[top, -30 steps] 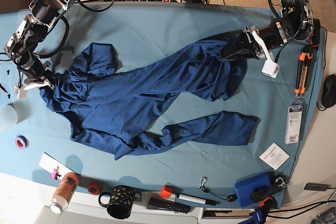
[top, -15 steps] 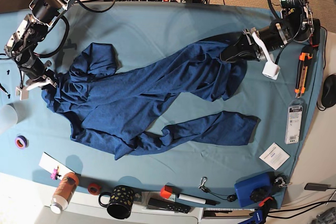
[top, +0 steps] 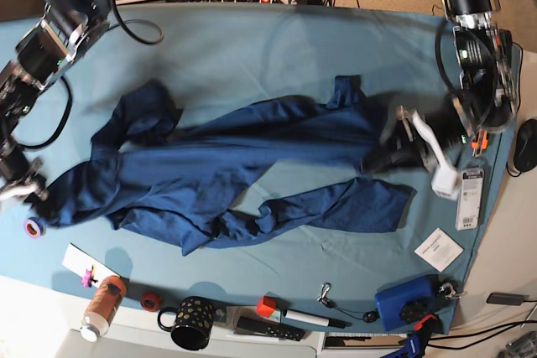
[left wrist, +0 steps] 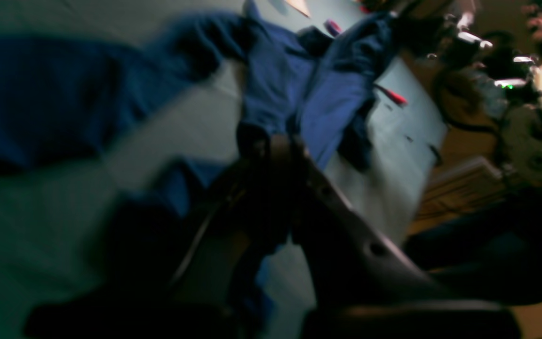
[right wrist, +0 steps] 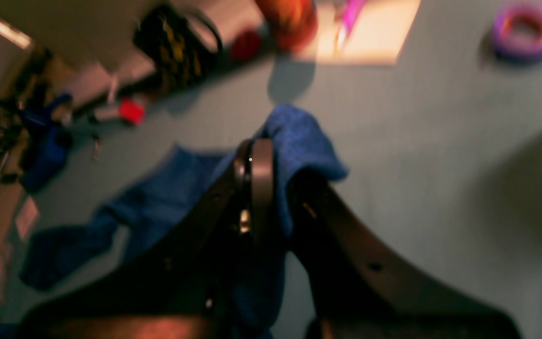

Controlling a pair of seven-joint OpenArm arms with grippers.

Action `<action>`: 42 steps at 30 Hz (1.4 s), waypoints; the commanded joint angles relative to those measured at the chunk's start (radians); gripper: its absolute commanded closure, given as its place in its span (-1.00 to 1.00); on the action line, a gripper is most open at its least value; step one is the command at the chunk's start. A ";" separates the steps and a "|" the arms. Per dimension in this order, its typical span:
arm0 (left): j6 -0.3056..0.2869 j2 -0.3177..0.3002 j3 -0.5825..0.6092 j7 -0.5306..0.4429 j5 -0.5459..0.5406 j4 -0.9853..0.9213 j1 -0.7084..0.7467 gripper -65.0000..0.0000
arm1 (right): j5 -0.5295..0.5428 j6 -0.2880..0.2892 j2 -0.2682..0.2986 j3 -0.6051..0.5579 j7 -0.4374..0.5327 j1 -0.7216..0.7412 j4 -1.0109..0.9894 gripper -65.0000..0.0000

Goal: Layout the t-shirt on the table in an organized manner, then fold the t-shirt properly
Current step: 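Lift the shirt high with both grippers, holding it stretched between them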

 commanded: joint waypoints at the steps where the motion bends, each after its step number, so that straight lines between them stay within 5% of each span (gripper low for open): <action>1: -0.005 -0.016 -0.004 -0.047 -0.005 0.018 -0.049 1.00 | 0.035 0.003 0.035 0.002 0.037 0.052 0.021 1.00; 7: -0.005 -0.016 -0.004 -0.119 0.132 0.018 -0.244 1.00 | 0.031 0.004 0.035 -0.028 0.037 0.182 0.020 1.00; 16: 0.023 -0.074 0.092 -0.276 0.409 0.018 -0.523 1.00 | -0.114 -0.049 0.030 -0.279 0.105 0.383 0.020 1.00; 20: 0.024 -0.105 0.180 -0.328 0.497 0.008 -0.636 1.00 | -0.190 -0.085 -0.012 -0.352 0.124 0.492 0.020 1.00; 24: 0.094 -0.113 0.253 -0.348 0.560 -0.043 -0.769 1.00 | -0.267 -0.103 -0.074 -0.394 0.151 0.583 0.020 1.00; 32: 0.095 -0.164 0.346 -0.380 0.595 -0.269 -1.046 1.00 | -0.433 -0.166 -0.185 -0.443 0.176 0.737 0.018 1.00; 42: 0.119 -0.210 0.345 -0.393 0.549 -0.526 -1.247 1.00 | -0.470 -0.213 -0.196 -0.443 0.231 0.831 0.018 1.00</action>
